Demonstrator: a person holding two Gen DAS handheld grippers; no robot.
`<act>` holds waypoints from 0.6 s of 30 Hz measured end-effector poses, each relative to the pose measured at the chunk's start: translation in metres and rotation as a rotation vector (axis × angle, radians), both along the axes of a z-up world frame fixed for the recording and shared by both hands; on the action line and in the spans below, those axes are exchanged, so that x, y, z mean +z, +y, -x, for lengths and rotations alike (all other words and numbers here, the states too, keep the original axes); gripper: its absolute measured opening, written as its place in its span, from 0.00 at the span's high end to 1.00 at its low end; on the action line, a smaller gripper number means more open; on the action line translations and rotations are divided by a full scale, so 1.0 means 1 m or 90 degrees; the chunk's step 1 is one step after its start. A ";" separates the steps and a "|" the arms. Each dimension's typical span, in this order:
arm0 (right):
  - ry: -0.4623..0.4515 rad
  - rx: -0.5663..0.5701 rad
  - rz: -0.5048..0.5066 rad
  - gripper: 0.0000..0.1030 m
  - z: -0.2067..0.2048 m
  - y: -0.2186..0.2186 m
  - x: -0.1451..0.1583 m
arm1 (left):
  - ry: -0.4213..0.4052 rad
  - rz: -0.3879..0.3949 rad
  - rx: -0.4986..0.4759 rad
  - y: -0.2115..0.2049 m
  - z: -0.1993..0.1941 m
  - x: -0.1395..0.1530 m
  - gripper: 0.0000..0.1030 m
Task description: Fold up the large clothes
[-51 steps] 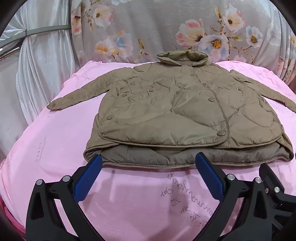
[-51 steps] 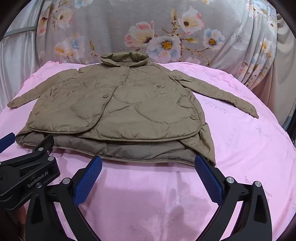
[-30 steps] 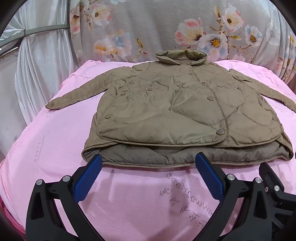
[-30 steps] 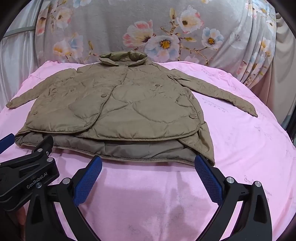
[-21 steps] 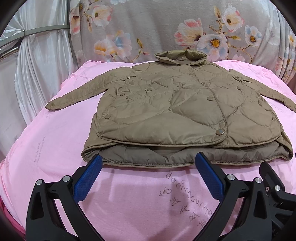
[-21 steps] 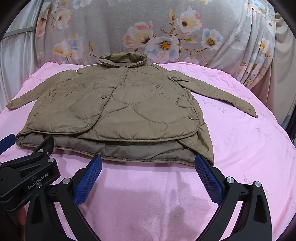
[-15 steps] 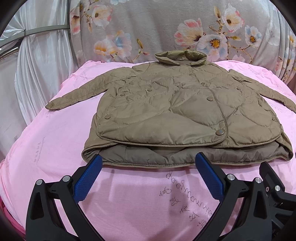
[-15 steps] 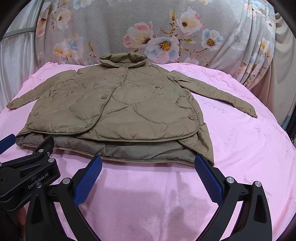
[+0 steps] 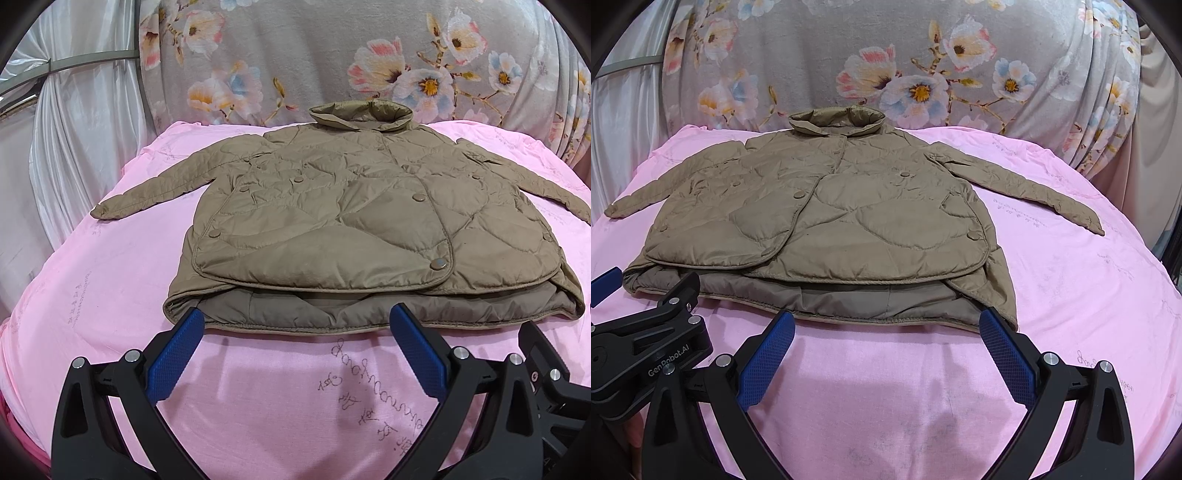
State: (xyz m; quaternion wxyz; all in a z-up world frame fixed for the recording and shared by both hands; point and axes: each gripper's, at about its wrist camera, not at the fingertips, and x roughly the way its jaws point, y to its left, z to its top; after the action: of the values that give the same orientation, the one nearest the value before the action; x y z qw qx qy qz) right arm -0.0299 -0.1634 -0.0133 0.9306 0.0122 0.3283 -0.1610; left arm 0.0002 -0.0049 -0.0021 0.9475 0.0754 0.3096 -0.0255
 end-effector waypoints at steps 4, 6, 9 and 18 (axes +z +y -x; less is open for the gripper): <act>0.000 0.000 0.000 0.05 0.000 0.000 0.000 | 0.000 0.000 0.000 0.001 0.000 0.000 0.05; 0.000 0.000 0.001 0.05 0.000 0.000 0.000 | -0.001 0.000 0.000 0.001 0.000 0.000 0.05; 0.000 0.000 0.001 0.05 0.000 0.001 0.000 | -0.001 0.000 0.000 0.000 0.000 0.000 0.05; -0.001 0.000 0.001 0.05 0.000 0.000 0.000 | -0.001 0.000 0.000 0.001 0.000 0.000 0.05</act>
State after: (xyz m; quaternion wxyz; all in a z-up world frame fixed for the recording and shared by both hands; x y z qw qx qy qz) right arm -0.0298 -0.1633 -0.0132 0.9310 0.0116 0.3274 -0.1611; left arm -0.0001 -0.0043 -0.0020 0.9478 0.0755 0.3087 -0.0251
